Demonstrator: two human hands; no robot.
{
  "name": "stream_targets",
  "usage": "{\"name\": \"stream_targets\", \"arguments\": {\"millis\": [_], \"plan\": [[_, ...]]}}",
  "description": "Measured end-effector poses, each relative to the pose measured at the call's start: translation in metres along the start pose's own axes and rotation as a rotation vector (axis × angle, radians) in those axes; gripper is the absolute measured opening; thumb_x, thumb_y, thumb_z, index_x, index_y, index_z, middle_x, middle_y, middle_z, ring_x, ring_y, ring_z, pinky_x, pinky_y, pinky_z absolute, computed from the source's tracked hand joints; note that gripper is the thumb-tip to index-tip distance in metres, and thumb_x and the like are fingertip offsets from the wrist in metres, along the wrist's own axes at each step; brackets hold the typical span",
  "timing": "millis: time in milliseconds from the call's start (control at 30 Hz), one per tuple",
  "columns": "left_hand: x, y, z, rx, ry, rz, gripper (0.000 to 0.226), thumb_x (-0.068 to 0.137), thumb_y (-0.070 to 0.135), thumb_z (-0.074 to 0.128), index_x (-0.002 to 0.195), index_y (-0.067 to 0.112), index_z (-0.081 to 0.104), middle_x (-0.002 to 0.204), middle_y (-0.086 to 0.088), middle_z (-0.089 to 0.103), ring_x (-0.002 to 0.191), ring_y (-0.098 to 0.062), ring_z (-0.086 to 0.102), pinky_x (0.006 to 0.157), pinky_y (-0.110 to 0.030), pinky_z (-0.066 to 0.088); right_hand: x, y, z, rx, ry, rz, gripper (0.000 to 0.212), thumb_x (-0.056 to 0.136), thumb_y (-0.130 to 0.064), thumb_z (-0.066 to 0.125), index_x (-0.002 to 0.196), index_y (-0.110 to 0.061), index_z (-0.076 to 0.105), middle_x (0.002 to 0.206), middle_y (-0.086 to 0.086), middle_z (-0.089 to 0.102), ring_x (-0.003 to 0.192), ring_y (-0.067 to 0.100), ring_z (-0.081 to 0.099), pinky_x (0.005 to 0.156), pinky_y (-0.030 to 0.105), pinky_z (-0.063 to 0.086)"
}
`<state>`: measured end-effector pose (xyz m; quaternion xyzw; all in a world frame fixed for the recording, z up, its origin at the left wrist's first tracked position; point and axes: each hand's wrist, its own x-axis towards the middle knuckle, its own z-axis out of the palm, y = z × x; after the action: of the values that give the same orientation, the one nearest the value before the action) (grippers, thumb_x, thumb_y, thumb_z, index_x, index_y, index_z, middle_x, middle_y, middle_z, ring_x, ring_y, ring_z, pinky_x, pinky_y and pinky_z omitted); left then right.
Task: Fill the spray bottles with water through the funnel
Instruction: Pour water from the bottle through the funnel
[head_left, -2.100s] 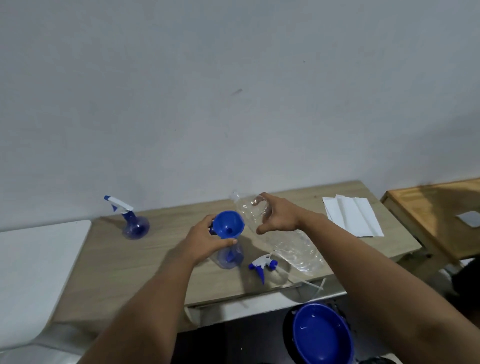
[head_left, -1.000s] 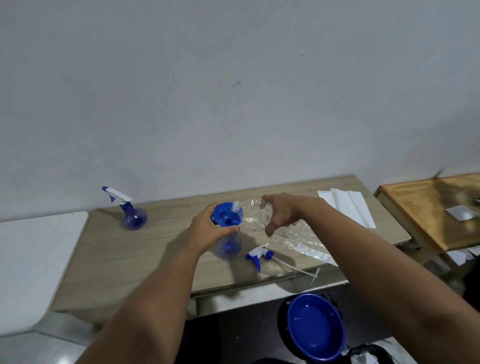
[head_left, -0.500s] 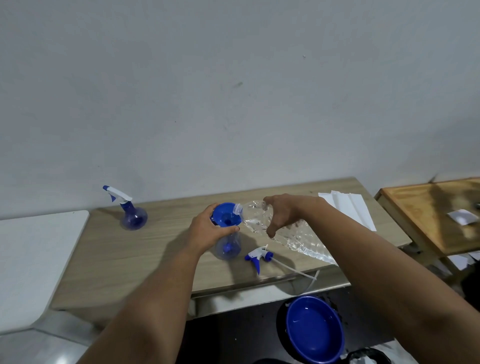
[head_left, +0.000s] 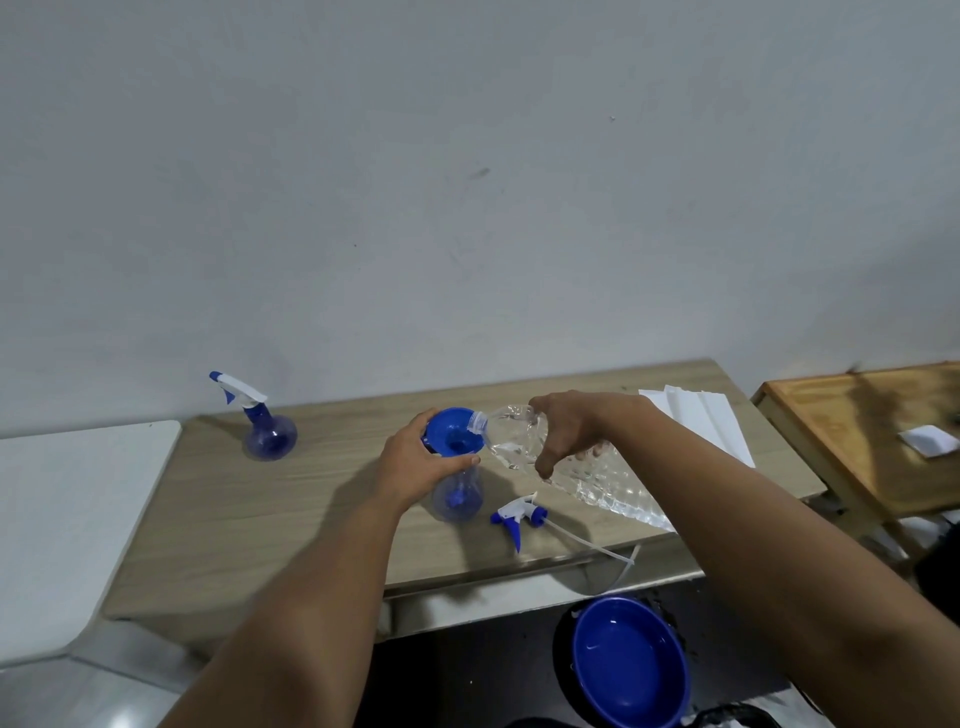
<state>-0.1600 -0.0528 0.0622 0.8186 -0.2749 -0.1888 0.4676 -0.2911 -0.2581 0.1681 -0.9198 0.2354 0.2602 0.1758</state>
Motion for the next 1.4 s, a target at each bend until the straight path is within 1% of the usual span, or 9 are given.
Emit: {"name": "stream_targets", "arguments": {"millis": [200, 367, 433, 500, 667, 833, 1000, 1133, 1400], "plan": [[0.001, 0.0, 0.0, -0.005, -0.007, 0.003, 0.094, 0.052, 0.048, 0.095, 0.136, 0.032, 0.055, 0.116, 0.015, 0.068, 0.103, -0.005, 0.065, 0.096, -0.033, 0.055, 0.0, 0.0, 0.001, 0.029, 0.009, -0.014, 0.086, 0.07, -0.036, 0.091, 0.142, -0.025, 0.046, 0.086, -0.005, 0.058, 0.067, 0.018, 0.069, 0.048, 0.023, 0.048], [-0.002, 0.001, -0.001, -0.046, -0.011, 0.006, 0.082, 0.052, 0.047, 0.096, 0.122, 0.047, 0.054, 0.111, 0.024, 0.066, 0.104, -0.001, 0.063, 0.098, -0.034, 0.054, 0.008, 0.012, 0.012, 0.103, 0.108, -0.068, 0.088, 0.066, -0.042, 0.09, 0.14, -0.03, 0.044, 0.093, -0.002, 0.067, 0.086, 0.023, 0.072, 0.075, 0.035, 0.059], [-0.005, 0.002, -0.001, -0.055, -0.017, -0.013, 0.103, 0.05, 0.052, 0.096, 0.139, 0.045, 0.044, 0.118, 0.022, 0.061, 0.109, -0.004, 0.061, 0.099, -0.032, 0.052, 0.01, 0.022, 0.022, 0.221, 0.173, -0.128, 0.086, 0.067, -0.039, 0.09, 0.139, -0.03, 0.045, 0.092, 0.001, 0.07, 0.092, 0.023, 0.069, 0.084, 0.037, 0.058], [-0.008, 0.0, -0.002, -0.053, -0.034, -0.044, 0.12, 0.054, 0.05, 0.096, 0.152, 0.039, 0.028, 0.121, 0.019, 0.054, 0.113, -0.007, 0.058, 0.098, -0.029, 0.047, 0.01, 0.032, 0.034, 0.4, 0.26, -0.197, 0.077, 0.07, -0.031, 0.091, 0.134, -0.033, 0.048, 0.089, 0.005, 0.072, 0.085, 0.019, 0.067, 0.081, 0.031, 0.055], [-0.007, -0.015, 0.002, -0.048, -0.071, -0.111, 0.129, 0.054, 0.049, 0.096, 0.157, 0.037, 0.018, 0.13, 0.016, 0.048, 0.119, -0.008, 0.054, 0.093, -0.028, 0.046, 0.014, 0.054, 0.056, 0.738, 0.516, -0.264, 0.072, 0.064, -0.027, 0.091, 0.123, -0.046, 0.055, 0.103, 0.006, 0.069, 0.079, 0.01, 0.071, 0.084, 0.033, 0.06], [-0.003, -0.03, 0.013, -0.05, -0.114, -0.203, 0.1, 0.059, 0.034, 0.096, 0.144, 0.024, 0.046, 0.14, 0.007, 0.051, 0.119, -0.014, 0.052, 0.092, -0.034, 0.049, 0.03, 0.062, 0.049, 0.961, 0.754, -0.234, 0.075, 0.07, -0.017, 0.091, 0.129, -0.045, 0.053, 0.111, 0.007, 0.069, 0.095, 0.022, 0.074, 0.09, 0.036, 0.061], [0.004, -0.042, 0.025, -0.063, -0.133, -0.212, 0.065, 0.065, 0.027, 0.093, 0.121, 0.024, 0.061, 0.118, 0.013, 0.064, 0.116, -0.014, 0.059, 0.094, -0.038, 0.053, 0.067, 0.059, 0.041, 1.083, 0.873, -0.154, 0.079, 0.072, -0.016, 0.09, 0.136, -0.034, 0.048, 0.116, -0.002, 0.068, 0.111, 0.016, 0.069, 0.097, 0.038, 0.059], [0.007, -0.054, 0.035, -0.085, -0.097, -0.219, 0.048, 0.063, 0.037, 0.087, 0.107, 0.032, 0.068, 0.101, 0.018, 0.074, 0.098, -0.001, 0.068, 0.095, -0.046, 0.055, 0.105, 0.061, 0.042, 1.125, 0.875, -0.096, 0.081, 0.073, -0.017, 0.091, 0.138, -0.029, 0.044, 0.12, -0.01, 0.065, 0.115, 0.012, 0.065, 0.101, 0.047, 0.058], [0.011, -0.05, 0.04, 0.005, -0.061, -0.214, 0.042, 0.077, 0.028, 0.084, 0.114, 0.028, 0.065, 0.108, 0.013, 0.071, 0.101, -0.007, 0.067, 0.084, -0.026, 0.051, 0.133, 0.054, 0.059, 1.098, 0.914, -0.034, 0.088, 0.074, -0.027, 0.095, 0.142, -0.027, 0.039, 0.128, 0.0, 0.065, 0.119, 0.014, 0.062, 0.104, 0.033, 0.05]]}}
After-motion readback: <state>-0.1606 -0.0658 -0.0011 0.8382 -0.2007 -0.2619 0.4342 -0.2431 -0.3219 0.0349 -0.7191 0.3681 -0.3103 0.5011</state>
